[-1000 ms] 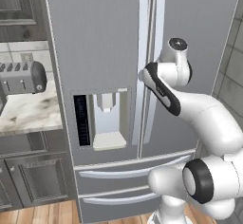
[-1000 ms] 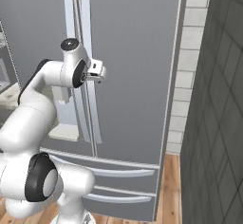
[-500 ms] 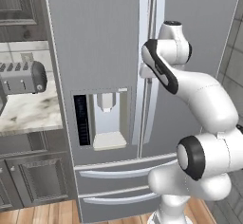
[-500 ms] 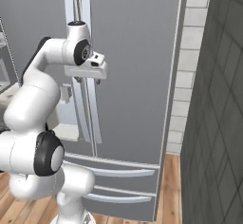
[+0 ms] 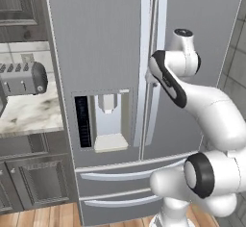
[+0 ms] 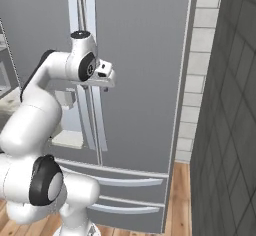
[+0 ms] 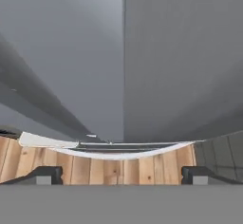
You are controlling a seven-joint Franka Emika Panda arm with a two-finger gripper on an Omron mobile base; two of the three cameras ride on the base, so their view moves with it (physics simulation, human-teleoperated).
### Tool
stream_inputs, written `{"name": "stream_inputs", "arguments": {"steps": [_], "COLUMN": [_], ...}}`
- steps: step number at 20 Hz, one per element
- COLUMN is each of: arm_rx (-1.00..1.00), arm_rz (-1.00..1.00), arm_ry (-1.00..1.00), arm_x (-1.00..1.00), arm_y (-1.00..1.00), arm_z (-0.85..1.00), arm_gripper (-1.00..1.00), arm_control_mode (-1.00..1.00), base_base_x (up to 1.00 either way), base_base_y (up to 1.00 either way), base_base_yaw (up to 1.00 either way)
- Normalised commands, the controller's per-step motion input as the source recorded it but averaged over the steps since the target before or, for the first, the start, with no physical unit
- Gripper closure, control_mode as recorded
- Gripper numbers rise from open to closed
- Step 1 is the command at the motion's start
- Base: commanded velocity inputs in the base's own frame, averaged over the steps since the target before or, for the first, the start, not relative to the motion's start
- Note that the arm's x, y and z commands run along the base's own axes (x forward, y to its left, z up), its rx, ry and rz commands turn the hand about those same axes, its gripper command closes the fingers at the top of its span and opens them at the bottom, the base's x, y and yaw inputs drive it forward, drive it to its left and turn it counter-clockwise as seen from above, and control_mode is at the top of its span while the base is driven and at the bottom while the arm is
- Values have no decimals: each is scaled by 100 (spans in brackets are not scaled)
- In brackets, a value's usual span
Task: Take the cake and donut from the fridge and place them on the empty tray on the dining counter.
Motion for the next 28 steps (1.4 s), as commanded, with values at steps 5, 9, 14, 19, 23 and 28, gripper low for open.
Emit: {"name": "stream_inputs", "arguments": {"steps": [5, 9, 14, 19, 23, 28], "arm_rx": [0, 1, 1, 0, 0, 0], "arm_rz": [0, 0, 0, 0, 0, -8], "arm_ry": [-43, -23, -19, -16, -11, -20], "arm_x": [-7, 24, 34, 43, 60, 16], "arm_y": [-1, 0, 0, 3, 9, -14], "arm_z": [-33, 0, 0, -3, -12, -3], "arm_gripper": [-100, -100, -100, -100, 100, 100], "arm_control_mode": [-100, -100, -100, -100, -100, -100], "base_base_x": [0, 0, 0, 0, 0, 0], "base_base_y": [0, 0, 0, 0, 0, 0], "base_base_yaw": [0, 0, 0, 0, 0, 0]}}
